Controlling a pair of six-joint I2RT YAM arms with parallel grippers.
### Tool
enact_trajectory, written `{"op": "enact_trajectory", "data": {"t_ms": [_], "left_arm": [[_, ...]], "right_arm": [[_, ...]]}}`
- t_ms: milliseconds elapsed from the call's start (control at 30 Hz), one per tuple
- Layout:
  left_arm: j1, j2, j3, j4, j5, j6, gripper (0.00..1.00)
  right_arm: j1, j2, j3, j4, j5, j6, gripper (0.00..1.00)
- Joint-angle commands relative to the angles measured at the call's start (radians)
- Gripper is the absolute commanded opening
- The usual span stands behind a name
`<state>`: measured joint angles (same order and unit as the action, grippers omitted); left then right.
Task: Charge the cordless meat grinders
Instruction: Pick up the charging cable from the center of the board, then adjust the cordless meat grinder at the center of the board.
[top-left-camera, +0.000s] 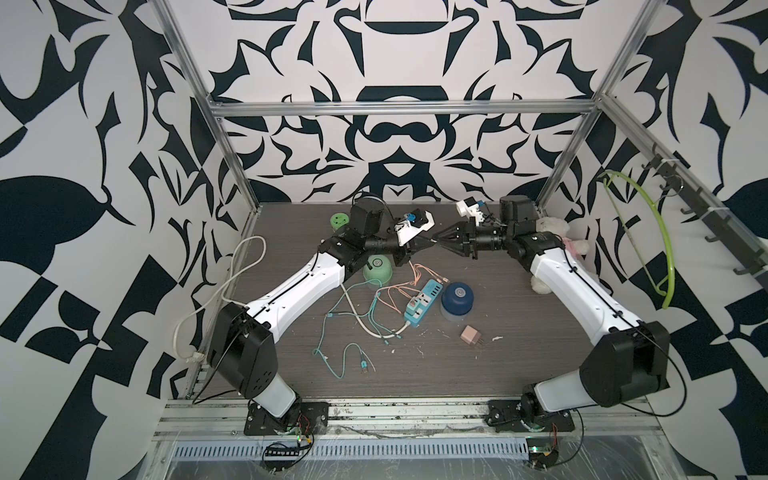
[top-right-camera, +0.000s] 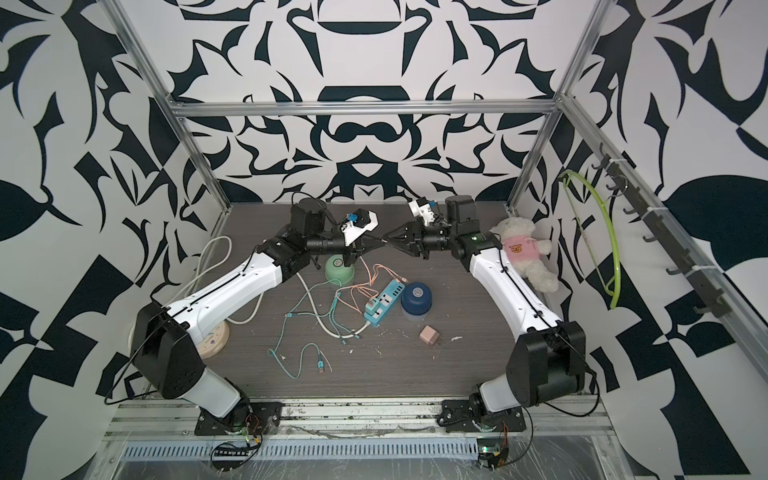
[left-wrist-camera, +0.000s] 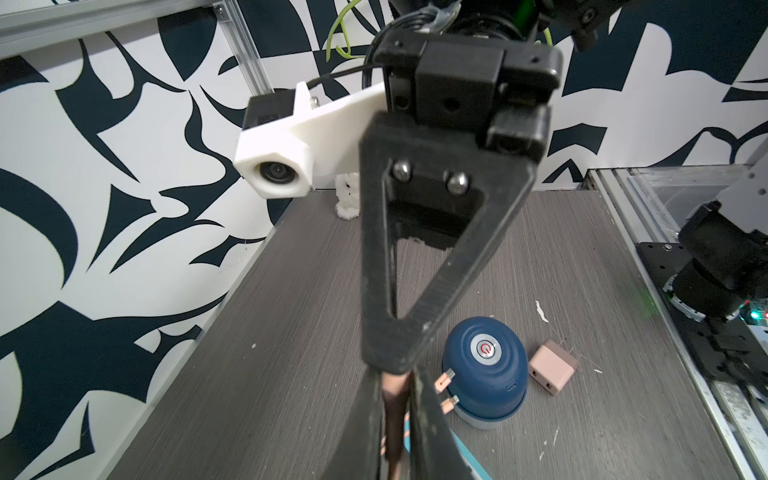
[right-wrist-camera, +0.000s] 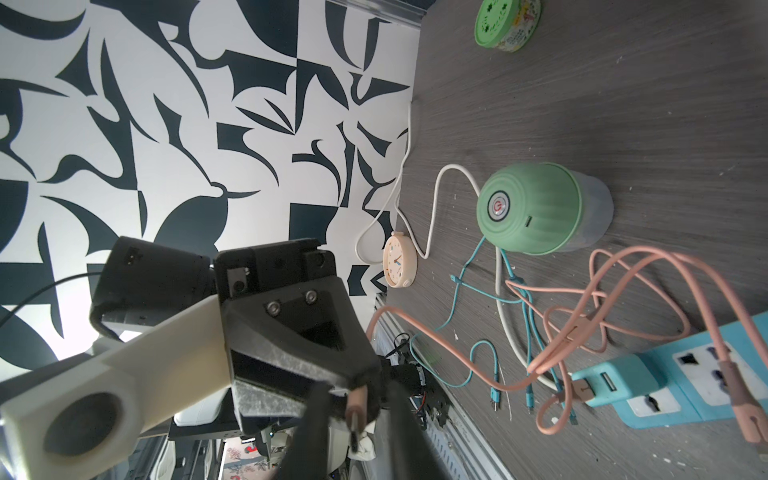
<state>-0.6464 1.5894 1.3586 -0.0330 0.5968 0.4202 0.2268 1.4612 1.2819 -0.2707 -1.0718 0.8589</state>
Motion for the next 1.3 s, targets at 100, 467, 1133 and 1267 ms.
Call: {"op": "enact_trajectory", "data": {"t_ms": [100, 467, 1133, 1267], "left_arm": [[-0.004, -0.022, -0.031, -0.019, -0.011, 0.008, 0.08], [-0.003, -0.055, -0.111, -0.022, -0.014, -0.043, 0.07], [-0.003, -0.080, -0.156, -0.027, -0.052, -0.053, 0.06], [-0.004, -0.093, -0.171, -0.025, -0.072, -0.060, 0.06]], "right_arm": [[-0.115, -0.078, 0.084, -0.196, 0.154, -0.203, 0.52], [-0.136, -0.343, -0.122, -0.573, 0.572, -1.353, 0.68], [0.034, -0.047, -0.094, -0.705, 0.778, -1.963, 0.83], [0.043, 0.012, -0.071, -0.679, 0.747, -1.971, 0.85]]}}
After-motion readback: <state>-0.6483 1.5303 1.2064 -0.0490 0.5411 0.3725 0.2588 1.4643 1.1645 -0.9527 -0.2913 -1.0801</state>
